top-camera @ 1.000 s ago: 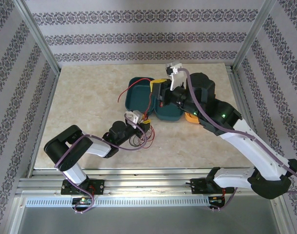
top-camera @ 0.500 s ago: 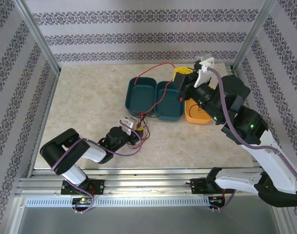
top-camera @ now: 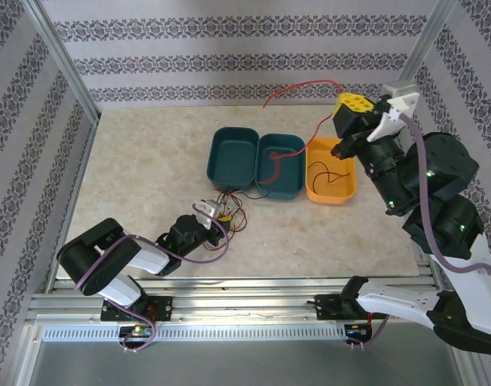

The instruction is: Untangle the cables

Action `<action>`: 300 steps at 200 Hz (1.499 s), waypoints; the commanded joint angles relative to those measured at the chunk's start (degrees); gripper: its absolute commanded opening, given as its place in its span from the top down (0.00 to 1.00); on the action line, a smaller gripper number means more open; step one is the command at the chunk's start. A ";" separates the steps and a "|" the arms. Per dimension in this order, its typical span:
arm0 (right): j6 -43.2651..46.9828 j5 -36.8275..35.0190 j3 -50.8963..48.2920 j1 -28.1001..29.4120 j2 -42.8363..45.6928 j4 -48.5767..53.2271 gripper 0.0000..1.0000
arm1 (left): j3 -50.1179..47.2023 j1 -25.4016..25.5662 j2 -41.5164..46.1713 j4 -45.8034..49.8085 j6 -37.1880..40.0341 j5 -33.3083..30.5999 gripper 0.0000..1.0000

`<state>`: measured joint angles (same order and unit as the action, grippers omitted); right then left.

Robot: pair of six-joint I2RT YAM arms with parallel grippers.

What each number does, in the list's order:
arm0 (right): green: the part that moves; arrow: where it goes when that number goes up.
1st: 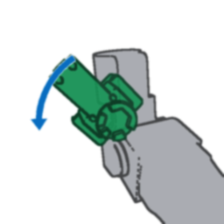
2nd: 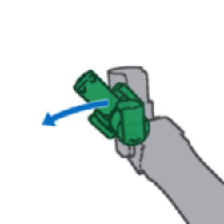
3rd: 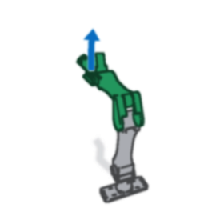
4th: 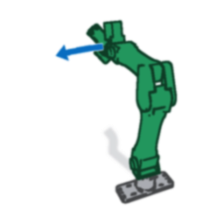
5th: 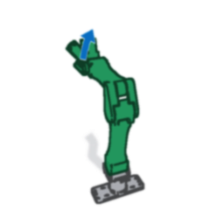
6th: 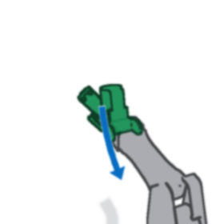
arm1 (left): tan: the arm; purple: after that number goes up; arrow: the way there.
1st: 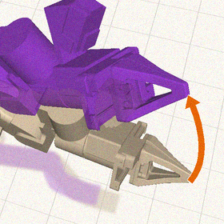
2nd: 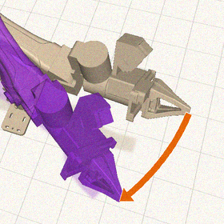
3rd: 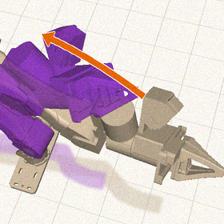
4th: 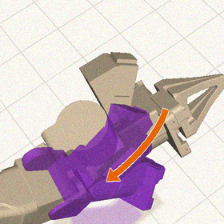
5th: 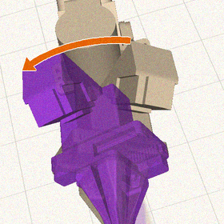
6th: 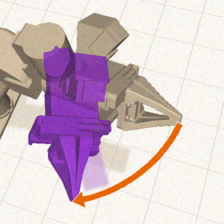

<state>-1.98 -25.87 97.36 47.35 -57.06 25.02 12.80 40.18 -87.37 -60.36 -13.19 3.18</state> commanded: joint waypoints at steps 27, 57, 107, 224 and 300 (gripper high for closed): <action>7.08 -14.24 -2.82 -2.17 0.82 -3.54 1.00 | -1.48 0.60 5.92 4.52 1.06 3.74 0.64; 7.13 -14.31 -3.91 -6.79 -0.14 -3.44 1.00 | -2.04 0.62 11.16 9.49 1.63 4.91 0.87; 2.71 -7.17 -3.59 -17.53 -3.58 -1.99 1.00 | -3.19 0.77 28.36 22.38 7.73 9.27 1.00; -7.14 10.20 0.06 -34.96 -13.13 -3.40 1.00 | -1.06 0.85 34.92 31.45 20.81 5.33 1.00; -6.84 10.69 0.58 -36.77 -16.07 -4.22 1.00 | 4.02 0.81 22.37 33.52 22.94 11.74 0.94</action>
<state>-7.70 -15.97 97.97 11.33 -72.64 23.00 14.81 40.45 -64.10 -27.79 7.57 11.99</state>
